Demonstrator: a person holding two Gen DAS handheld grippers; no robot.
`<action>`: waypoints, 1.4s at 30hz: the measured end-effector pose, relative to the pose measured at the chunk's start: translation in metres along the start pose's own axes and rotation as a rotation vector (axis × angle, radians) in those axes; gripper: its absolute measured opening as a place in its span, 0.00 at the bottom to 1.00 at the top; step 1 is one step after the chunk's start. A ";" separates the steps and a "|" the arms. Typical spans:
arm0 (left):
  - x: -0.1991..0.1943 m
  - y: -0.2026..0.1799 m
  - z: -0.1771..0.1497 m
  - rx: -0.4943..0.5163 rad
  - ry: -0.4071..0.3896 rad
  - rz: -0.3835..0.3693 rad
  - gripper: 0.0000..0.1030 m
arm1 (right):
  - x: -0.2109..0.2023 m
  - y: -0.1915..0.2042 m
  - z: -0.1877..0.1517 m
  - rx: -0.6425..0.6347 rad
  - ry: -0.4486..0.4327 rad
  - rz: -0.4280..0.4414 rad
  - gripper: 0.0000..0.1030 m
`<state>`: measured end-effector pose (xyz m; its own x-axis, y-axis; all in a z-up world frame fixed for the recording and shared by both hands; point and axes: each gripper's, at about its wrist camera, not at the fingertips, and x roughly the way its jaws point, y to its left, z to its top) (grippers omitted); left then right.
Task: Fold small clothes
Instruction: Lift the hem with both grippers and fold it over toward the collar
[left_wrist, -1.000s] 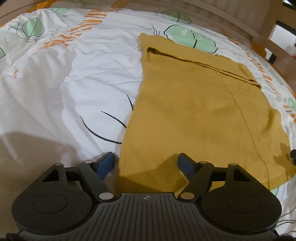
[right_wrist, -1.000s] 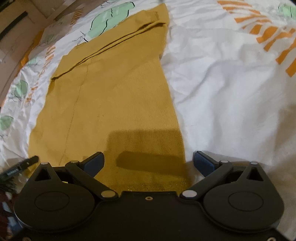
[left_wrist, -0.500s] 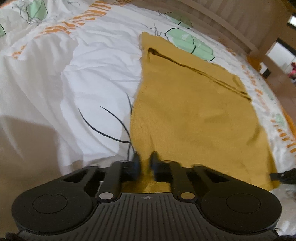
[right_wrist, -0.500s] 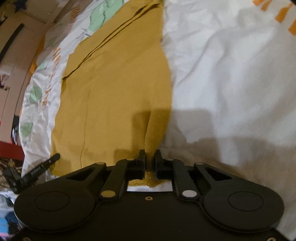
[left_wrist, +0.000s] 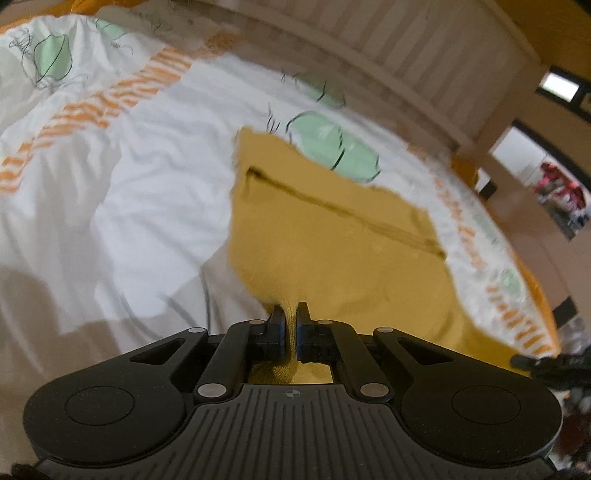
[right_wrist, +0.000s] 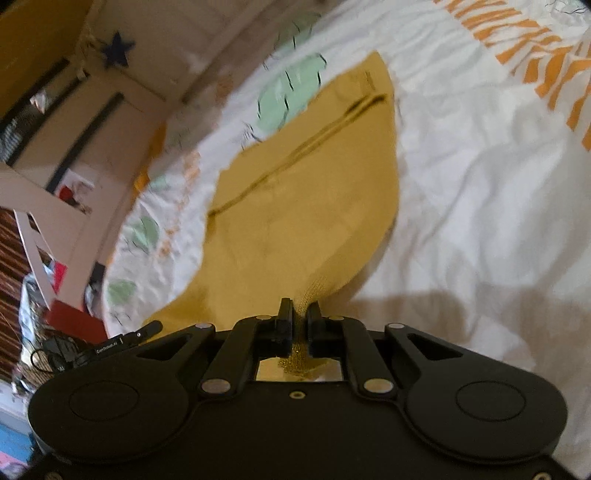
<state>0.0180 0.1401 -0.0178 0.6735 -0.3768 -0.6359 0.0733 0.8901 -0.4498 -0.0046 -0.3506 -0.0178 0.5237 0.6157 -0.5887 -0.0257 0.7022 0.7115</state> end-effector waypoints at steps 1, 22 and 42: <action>0.000 -0.001 0.004 -0.006 -0.010 -0.007 0.04 | -0.001 -0.001 0.003 0.007 -0.015 0.013 0.14; 0.067 -0.003 0.125 -0.082 -0.153 -0.040 0.04 | 0.035 -0.011 0.123 0.045 -0.278 0.125 0.14; 0.213 0.030 0.178 -0.135 -0.070 0.064 0.06 | 0.152 -0.055 0.226 0.067 -0.261 -0.040 0.19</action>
<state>0.2945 0.1322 -0.0546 0.7234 -0.2974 -0.6231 -0.0676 0.8676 -0.4926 0.2692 -0.3763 -0.0594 0.7251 0.4692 -0.5040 0.0508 0.6934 0.7187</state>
